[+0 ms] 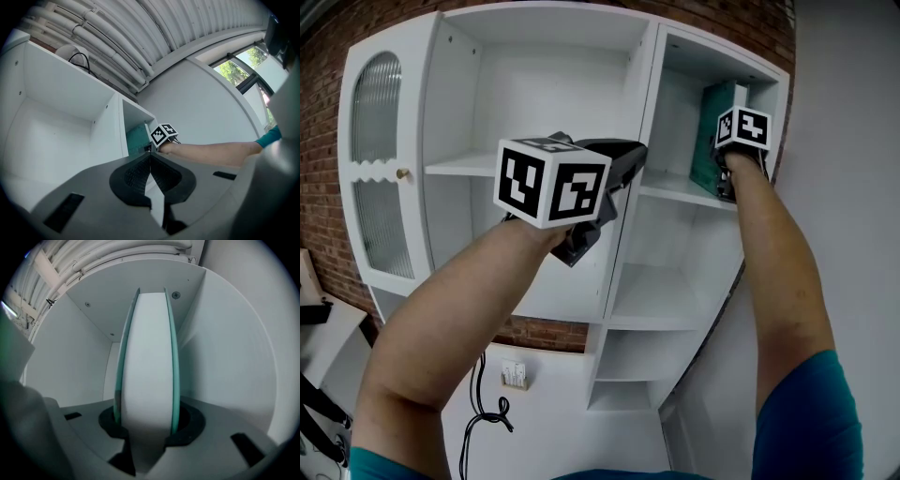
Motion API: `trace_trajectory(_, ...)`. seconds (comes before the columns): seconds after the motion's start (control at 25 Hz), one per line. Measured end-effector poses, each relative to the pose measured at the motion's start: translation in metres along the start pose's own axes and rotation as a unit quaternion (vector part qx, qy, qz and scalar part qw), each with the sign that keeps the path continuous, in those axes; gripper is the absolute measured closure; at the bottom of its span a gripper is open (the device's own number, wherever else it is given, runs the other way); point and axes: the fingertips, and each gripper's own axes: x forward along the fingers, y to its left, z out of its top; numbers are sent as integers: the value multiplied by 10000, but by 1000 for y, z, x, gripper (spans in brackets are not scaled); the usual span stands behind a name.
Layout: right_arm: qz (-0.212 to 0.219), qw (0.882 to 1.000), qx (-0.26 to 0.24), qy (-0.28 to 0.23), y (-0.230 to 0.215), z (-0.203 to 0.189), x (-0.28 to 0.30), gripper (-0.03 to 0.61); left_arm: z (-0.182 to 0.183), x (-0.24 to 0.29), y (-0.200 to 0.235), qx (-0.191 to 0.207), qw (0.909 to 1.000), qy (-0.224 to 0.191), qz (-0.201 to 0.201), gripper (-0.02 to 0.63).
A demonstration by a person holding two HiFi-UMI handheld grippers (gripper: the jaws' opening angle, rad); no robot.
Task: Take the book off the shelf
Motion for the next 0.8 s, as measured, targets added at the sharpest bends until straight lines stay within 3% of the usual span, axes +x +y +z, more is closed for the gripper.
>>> trace_trajectory(0.2, 90, 9999, 99, -60, -2, 4, -20, 419, 5, -6, -5, 45, 10000, -1, 47, 597)
trace_trajectory(0.8, 984, 9940, 193, -436, 15, 5, -131, 419, 17, -23, -29, 73, 9997, 103, 231, 597)
